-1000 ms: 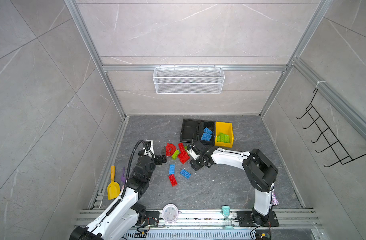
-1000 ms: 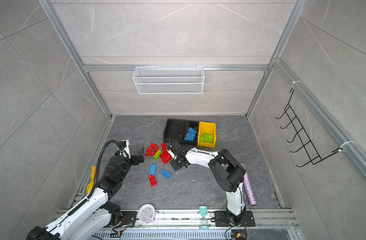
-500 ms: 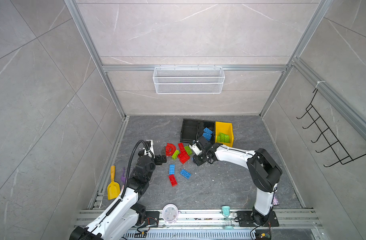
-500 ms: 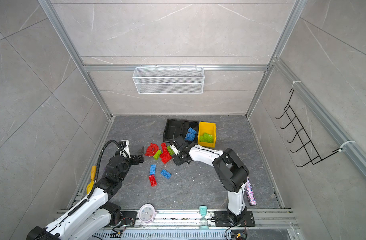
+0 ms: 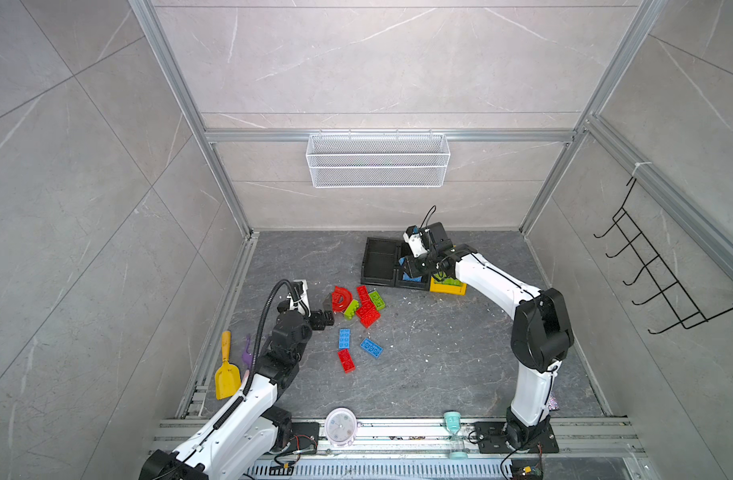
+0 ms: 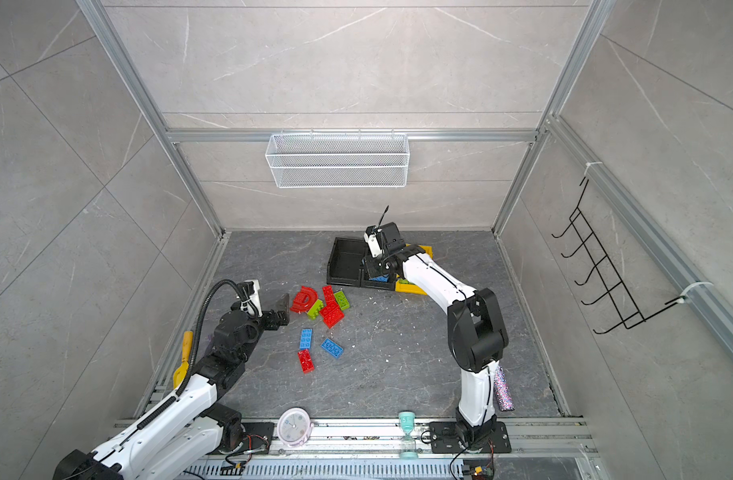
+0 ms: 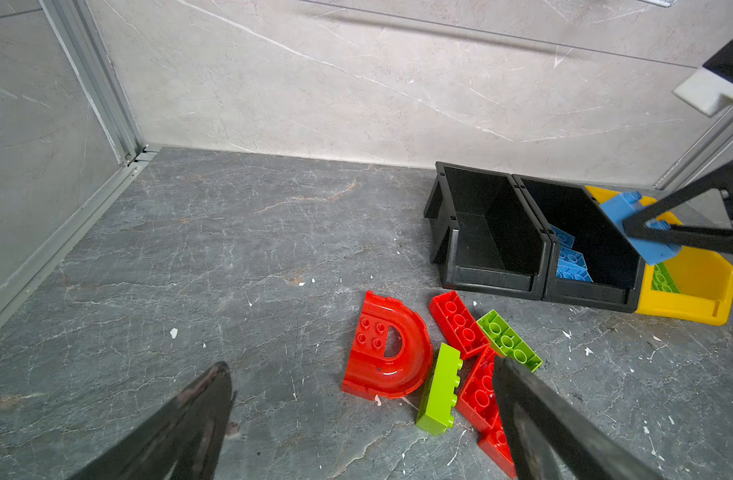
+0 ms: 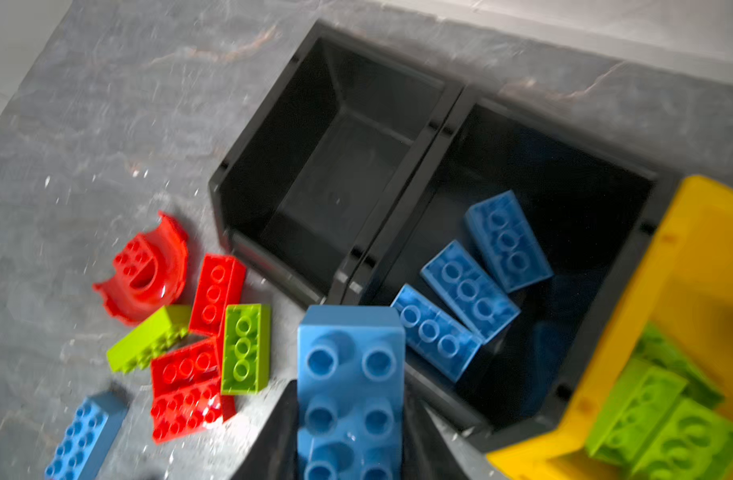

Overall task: Sort the legos into containers by color
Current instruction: 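Carry the blue brick over the black bin and release it, then move the right gripper back to the pile and grasp a blue brick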

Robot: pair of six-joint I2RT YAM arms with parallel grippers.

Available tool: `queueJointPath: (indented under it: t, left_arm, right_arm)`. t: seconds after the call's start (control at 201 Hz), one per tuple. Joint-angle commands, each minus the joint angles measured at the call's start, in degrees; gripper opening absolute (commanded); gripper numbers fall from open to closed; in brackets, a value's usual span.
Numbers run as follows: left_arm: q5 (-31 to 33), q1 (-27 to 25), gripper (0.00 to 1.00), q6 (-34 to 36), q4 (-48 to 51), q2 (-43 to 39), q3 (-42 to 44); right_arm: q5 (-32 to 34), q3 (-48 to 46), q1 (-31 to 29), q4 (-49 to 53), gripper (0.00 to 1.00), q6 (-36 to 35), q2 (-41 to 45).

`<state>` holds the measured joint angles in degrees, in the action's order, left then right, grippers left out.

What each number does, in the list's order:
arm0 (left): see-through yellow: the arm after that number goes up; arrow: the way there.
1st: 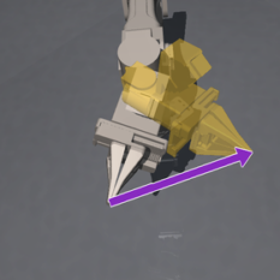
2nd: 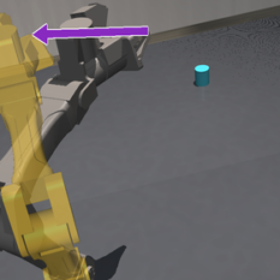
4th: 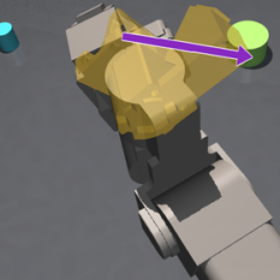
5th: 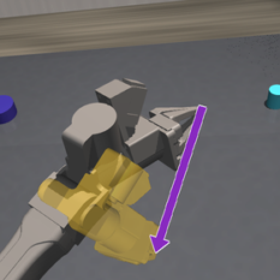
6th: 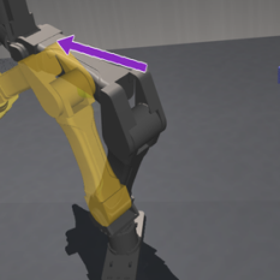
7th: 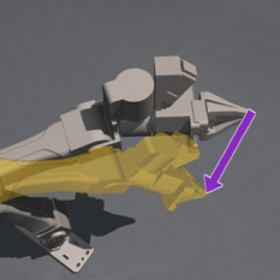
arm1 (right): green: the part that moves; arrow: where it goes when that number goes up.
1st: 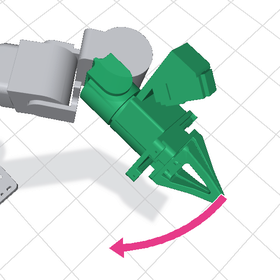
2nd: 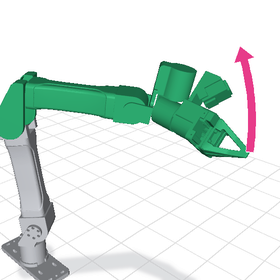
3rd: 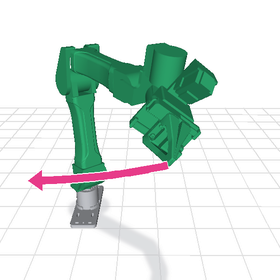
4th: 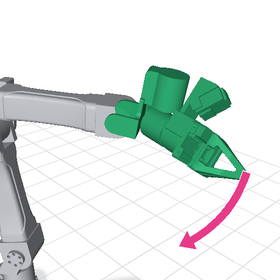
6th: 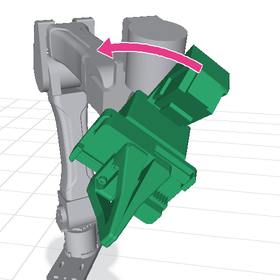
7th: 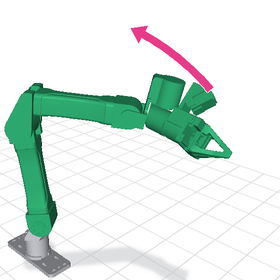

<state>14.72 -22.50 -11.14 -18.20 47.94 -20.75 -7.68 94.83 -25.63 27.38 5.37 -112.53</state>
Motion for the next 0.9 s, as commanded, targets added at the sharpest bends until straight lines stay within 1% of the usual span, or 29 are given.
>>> queueJointPath:
  t: [0.0, 0.149, 0.189, 0.269, 0.343, 0.413, 0.483, 0.522, 0.617, 0.776, 0.891]
  left_arm:
    - [0.1, 0.1, 1.00, 0.0, -1.6, -0.4, -0.8]
    - [-0.1, 0.1, 1.00, 0.0, -1.4, -0.8, -0.9]
    - [0.0, 0.1, 1.00, 0.1, -1.4, -1.0, -0.9]
    - [0.0, 0.1, 1.00, 0.1, -1.4, -1.3, -0.8]
    - [-0.1, 0.1, 1.00, 0.0, -1.8, -1.3, -0.5]
    - [0.1, 0.1, 1.00, -0.1, -1.9, -1.2, -0.6]
    - [0.7, 0.1, 1.00, -0.1, -1.5, -0.9, -0.7]
    - [1.1, 0.1, 1.00, 0.0, -1.4, -0.7, -0.7]
    - [0.8, 0.1, 1.00, -0.2, -1.9, 0.0, -0.7]
    - [0.4, 0.0, 1.00, -0.4, -2.0, 1.0, -1.0]
    - [0.3, 0.1, 1.00, -0.4, -1.8, -0.3, -0.7]
  right_arm:
    - [-0.5, 4.6, 1.6, 3.5, 0.27, 0.6, -4.6]
    - [-0.2, 9.2, 3.7, 4.4, 0.27, 1.8, -8.5]
    - [-0.2, 9.8, 4.1, 4.3, 0.28, 2.0, -9.2]
    - [0.2, 10.8, 4.7, 4.4, 0.36, 2.3, -10.6]
    - [0.8, 11.3, 5.0, 4.7, 0.50, 2.7, -11.0]
    - [1.5, 11.4, 5.2, 4.7, 0.57, 2.7, -10.4]
    - [1.9, 11.7, 5.2, 5.7, 0.66, 2.6, -9.4]
    - [1.4, 11.7, 5.2, 6.3, 0.69, 2.2, -8.2]
    - [-0.2, 9.0, 5.1, 6.4, 0.70, 1.4, -3.3]
    - [-4.0, -4.0, 3.3, 2.1, 0.70, 0.1, 9.1]
    - [-3.9, -12.1, -1.0, 2.0, 0.70, -1.6, 15.5]
